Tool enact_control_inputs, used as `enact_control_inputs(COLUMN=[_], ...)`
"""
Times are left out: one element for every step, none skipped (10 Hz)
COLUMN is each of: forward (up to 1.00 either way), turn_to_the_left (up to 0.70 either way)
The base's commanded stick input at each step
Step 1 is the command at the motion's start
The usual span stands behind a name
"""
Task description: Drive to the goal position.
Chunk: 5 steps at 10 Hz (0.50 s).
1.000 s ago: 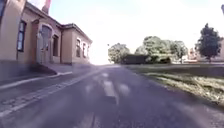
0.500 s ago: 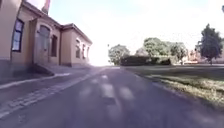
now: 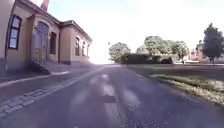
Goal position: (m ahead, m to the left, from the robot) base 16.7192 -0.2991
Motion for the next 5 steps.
enact_control_inputs(forward=[0.70,0.70,0.70,0.70,0.70], turn_to_the_left=[0.00,0.00,0.00,0.00,0.00])
